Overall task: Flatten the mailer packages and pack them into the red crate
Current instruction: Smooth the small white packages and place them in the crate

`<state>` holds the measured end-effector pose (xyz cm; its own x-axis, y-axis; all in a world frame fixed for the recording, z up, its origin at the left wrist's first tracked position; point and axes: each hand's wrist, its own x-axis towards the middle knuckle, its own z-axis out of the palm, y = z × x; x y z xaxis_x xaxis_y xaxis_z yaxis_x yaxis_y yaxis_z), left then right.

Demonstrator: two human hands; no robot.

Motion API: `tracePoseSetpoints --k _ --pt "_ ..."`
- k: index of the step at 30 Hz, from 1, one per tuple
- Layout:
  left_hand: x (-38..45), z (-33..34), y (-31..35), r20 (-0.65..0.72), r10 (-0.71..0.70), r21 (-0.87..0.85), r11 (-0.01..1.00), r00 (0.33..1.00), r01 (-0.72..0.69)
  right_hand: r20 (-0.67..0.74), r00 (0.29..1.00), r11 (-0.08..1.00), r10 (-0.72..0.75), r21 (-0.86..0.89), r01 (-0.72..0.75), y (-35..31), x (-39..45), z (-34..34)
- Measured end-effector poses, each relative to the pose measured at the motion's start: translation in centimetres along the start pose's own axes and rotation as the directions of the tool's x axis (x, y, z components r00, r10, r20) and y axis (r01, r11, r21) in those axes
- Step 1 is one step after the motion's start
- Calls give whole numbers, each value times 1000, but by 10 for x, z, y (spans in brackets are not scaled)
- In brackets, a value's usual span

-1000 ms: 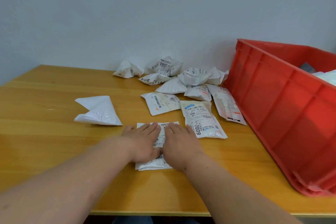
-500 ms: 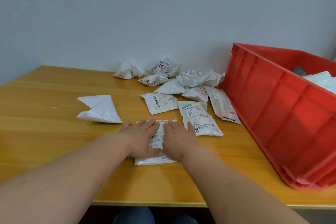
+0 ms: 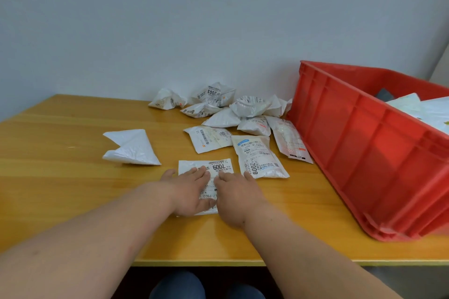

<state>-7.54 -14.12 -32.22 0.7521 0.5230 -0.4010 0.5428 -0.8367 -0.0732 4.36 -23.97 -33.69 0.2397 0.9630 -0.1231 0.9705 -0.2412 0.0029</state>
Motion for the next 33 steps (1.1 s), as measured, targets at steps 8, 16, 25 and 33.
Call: tracePoseSetpoints --k 8,16,25,33 --pt "-16 -5 -11 -51 -25 25 999 998 26 125 991 998 -51 -31 55 8 -10 -6" --pt "-16 -14 -6 77 -33 118 993 996 24 122 991 996 -50 -64 58 7 -11 -4" --pt "-14 -12 -11 33 -46 41 998 998 45 110 993 997 -42 -59 48 4 -11 -4" --pt "-12 10 -11 -14 -54 -45 998 998 53 29 999 1000 -20 11 20 2 -24 14"
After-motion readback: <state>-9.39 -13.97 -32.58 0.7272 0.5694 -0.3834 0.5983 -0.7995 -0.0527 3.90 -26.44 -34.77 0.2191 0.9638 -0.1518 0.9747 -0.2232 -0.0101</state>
